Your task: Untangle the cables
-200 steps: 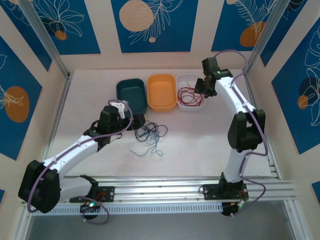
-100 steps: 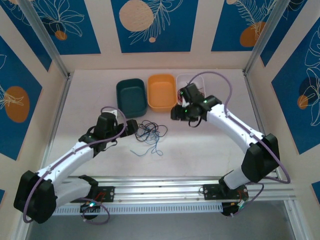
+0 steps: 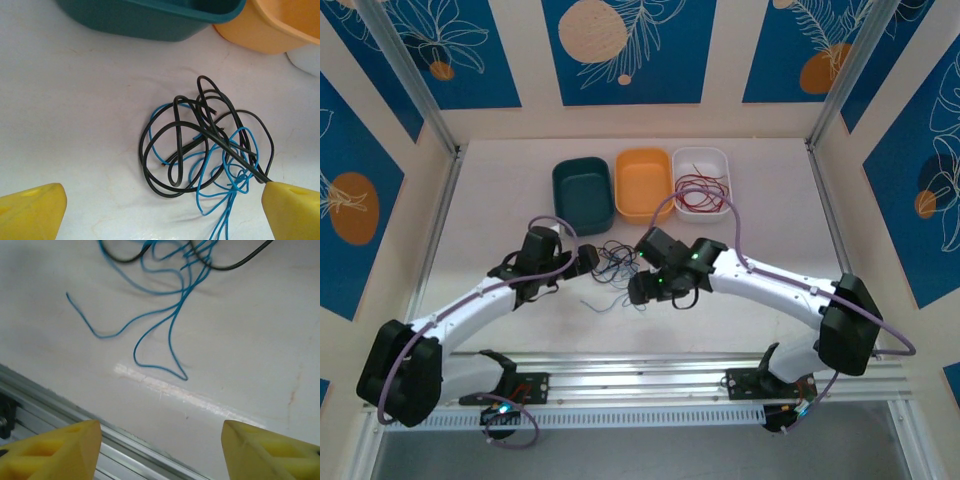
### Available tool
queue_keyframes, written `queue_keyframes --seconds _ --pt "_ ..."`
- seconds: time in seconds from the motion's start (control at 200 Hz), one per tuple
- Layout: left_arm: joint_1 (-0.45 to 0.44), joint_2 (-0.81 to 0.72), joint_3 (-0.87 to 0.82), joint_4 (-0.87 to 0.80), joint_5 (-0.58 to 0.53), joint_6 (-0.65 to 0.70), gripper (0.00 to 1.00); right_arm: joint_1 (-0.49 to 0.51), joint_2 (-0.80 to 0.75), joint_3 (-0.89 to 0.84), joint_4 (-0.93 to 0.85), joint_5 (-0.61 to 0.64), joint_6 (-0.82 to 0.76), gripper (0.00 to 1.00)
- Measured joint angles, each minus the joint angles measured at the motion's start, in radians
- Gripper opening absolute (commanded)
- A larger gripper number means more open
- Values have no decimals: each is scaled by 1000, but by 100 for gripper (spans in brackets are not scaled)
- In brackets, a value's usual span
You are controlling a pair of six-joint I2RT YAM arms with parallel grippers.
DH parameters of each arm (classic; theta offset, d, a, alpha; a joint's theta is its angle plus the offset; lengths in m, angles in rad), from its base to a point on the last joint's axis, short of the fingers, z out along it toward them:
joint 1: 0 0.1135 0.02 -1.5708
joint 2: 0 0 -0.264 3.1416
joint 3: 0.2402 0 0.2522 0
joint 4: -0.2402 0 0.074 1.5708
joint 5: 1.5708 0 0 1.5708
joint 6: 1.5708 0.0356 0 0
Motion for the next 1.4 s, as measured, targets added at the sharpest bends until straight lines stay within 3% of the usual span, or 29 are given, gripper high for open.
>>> queue_keyframes --seconds 0.48,0.565,0.63,0.83,1.215,1.401 --pt "0 3 -29 34 11 -21 100 108 301 79 -2 147 -209 67" --pt "0 3 -29 34 11 -22 100 108 338 86 11 168 -246 56" --pt "0 3 -29 33 11 -21 100 108 360 90 24 178 -268 39" --pt "0 -19 -29 32 10 -21 100 108 358 112 27 216 -282 0" --pt "1 -174 -41 34 3 9 100 107 0 204 -86 255 -264 0" --pt "1 -227 -41 52 10 67 100 78 -75 303 -130 243 -266 0"
